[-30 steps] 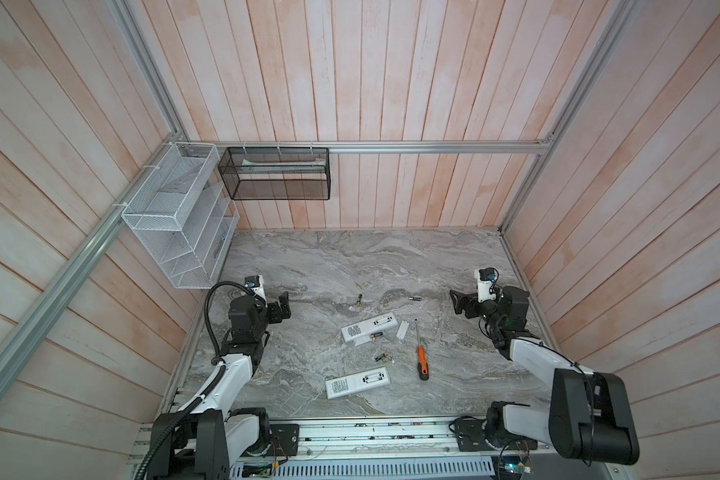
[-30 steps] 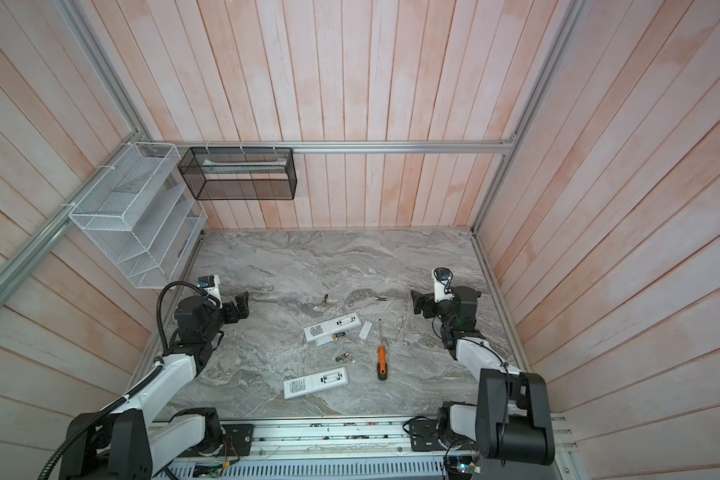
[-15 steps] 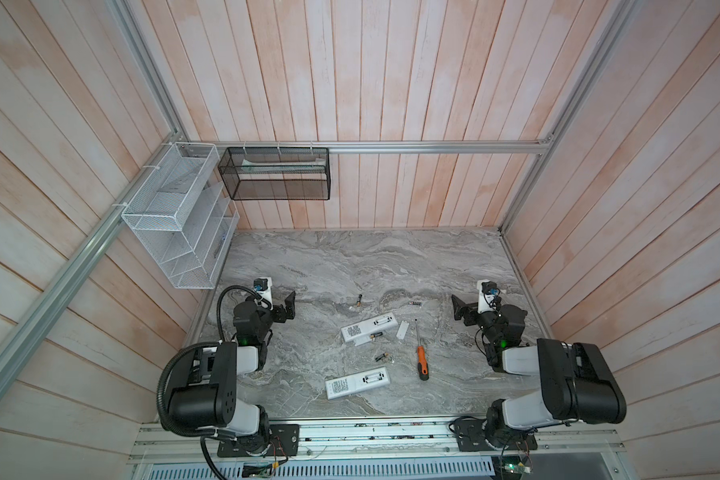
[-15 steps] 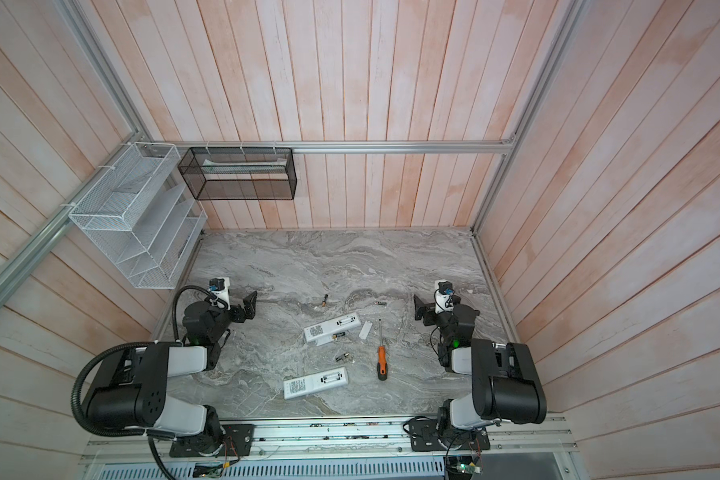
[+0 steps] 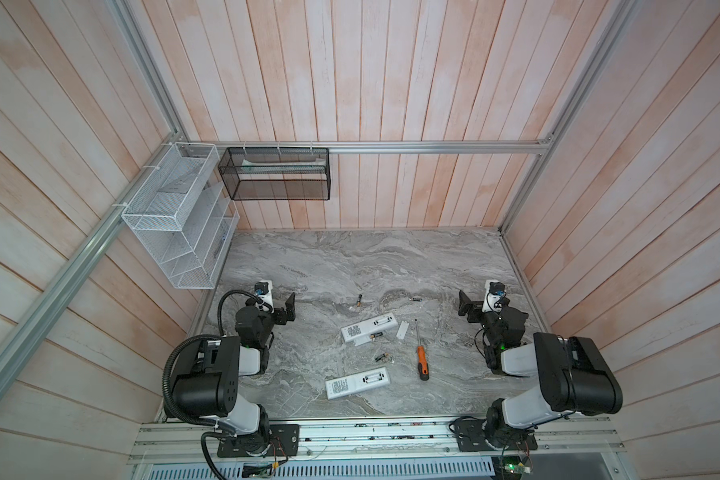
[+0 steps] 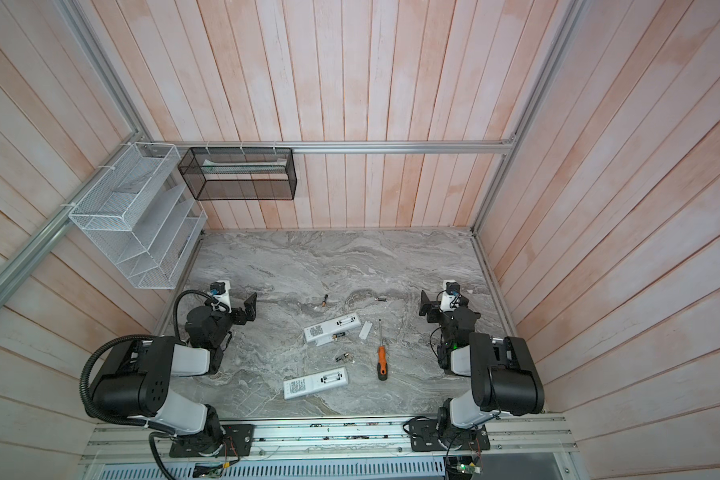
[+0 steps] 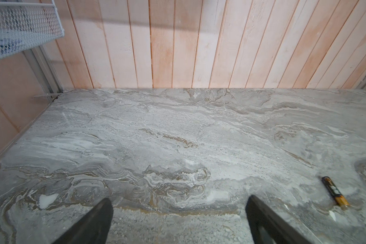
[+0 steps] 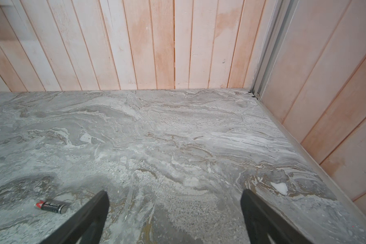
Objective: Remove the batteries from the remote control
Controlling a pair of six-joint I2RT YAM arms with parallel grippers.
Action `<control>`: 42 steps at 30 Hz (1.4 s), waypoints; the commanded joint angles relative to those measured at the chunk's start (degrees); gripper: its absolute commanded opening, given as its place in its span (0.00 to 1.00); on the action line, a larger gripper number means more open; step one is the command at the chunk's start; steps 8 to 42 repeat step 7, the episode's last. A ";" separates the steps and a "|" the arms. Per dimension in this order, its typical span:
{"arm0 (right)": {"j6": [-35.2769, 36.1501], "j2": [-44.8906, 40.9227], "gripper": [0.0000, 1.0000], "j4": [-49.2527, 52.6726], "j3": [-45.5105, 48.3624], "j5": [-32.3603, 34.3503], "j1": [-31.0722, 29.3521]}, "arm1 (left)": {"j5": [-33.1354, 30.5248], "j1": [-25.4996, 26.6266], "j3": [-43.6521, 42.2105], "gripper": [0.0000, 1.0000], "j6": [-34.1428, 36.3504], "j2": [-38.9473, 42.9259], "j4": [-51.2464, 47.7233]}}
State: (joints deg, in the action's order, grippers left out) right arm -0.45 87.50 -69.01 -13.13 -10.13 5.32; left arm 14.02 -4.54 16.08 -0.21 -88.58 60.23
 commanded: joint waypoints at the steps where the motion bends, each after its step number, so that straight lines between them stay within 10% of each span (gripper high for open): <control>1: -0.64 -0.49 0.98 -0.23 -0.79 1.39 -0.31 | -1.06 0.18 0.57 1.00 0.21 0.47 2.69; 42: -0.48 -0.32 0.98 -0.23 -0.90 1.32 -0.35 | -1.09 0.14 0.54 1.00 0.15 0.42 2.66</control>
